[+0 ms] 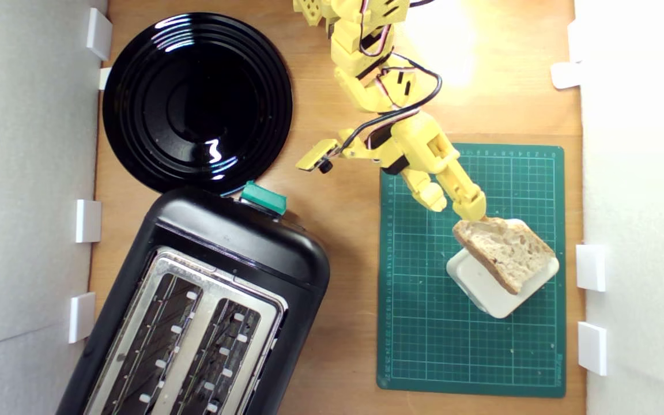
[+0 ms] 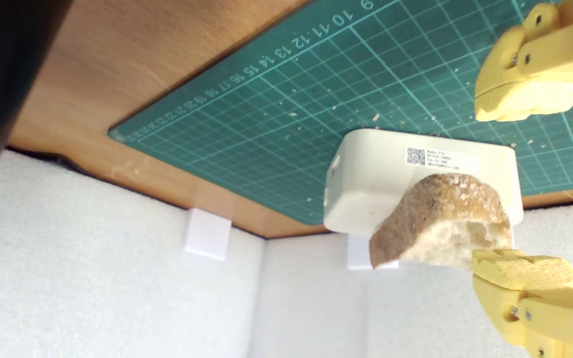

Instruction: Pick bread and place in toaster

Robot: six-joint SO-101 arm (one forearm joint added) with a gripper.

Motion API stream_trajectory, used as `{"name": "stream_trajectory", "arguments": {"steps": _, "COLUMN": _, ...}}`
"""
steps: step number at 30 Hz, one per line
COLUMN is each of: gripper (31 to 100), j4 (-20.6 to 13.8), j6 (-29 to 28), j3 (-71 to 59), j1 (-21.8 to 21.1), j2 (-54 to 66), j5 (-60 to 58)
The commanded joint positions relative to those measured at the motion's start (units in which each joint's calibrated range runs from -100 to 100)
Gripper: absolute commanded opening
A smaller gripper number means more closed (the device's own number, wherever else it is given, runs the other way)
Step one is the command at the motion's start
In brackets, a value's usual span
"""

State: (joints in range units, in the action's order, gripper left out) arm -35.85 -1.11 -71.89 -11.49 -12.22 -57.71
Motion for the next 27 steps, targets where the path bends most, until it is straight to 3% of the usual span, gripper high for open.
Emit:
{"name": "stream_trajectory", "arguments": {"steps": 1, "gripper": 88.0, "j4": 0.67, "j6": 0.46, "j3": 3.21, "j1": -0.84, "j2": 0.41, "j5": -2.02}}
{"name": "stream_trajectory", "arguments": {"steps": 7, "gripper": 87.9, "j4": 4.94, "j6": 0.82, "j3": 3.39, "j1": -3.34, "j2": 0.32, "j5": -1.93}}
{"name": "stream_trajectory", "arguments": {"steps": 27, "gripper": 87.7, "j4": 4.84, "j6": 0.98, "j3": 13.38, "j1": -4.63, "j2": -7.58, "j5": -1.84}}
